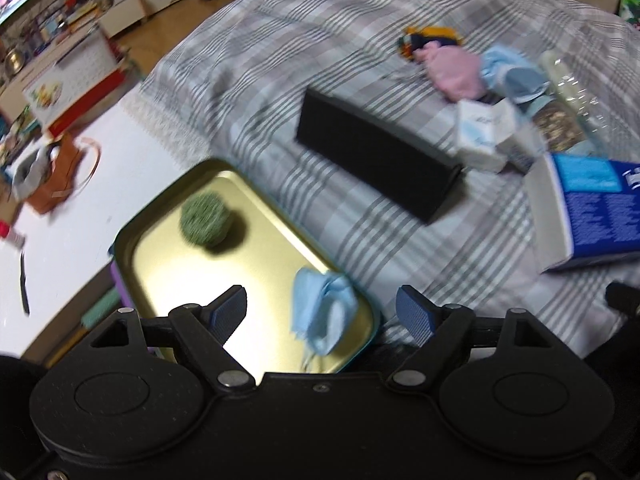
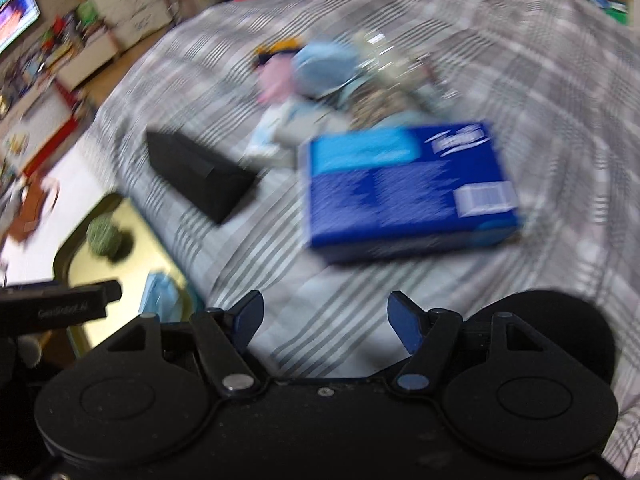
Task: Organize soft objects
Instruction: 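Move both tools back toward the remaining soft items on the bed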
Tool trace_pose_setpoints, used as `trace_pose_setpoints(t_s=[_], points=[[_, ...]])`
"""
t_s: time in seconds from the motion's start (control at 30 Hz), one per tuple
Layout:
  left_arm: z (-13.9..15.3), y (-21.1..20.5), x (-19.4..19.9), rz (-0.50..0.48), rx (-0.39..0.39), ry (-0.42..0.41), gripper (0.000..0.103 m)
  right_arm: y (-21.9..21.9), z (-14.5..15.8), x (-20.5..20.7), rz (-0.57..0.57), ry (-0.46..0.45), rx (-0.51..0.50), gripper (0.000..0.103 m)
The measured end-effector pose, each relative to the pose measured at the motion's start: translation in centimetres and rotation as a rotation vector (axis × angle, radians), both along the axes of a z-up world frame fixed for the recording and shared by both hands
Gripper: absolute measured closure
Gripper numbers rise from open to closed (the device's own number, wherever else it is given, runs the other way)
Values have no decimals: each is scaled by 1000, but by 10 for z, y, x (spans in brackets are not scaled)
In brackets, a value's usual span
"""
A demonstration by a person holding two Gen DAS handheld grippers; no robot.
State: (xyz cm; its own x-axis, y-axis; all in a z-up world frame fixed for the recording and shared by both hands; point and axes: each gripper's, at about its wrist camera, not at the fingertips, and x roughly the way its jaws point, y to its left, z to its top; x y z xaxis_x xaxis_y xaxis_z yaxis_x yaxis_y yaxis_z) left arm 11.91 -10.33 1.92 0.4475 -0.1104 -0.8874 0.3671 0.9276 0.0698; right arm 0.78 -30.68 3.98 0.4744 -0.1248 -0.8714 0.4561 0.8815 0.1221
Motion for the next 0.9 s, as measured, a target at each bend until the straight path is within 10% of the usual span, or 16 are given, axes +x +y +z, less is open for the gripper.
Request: trace_pose_setpoints(t_s=[0.37,0.9], points=[[11,-59,24,-87,28,-30,24,-92,14,35,-197,-37,-85,32],[1,-92,61,-109,54,4,24,-121,-5,110,-164,26,-140,30]])
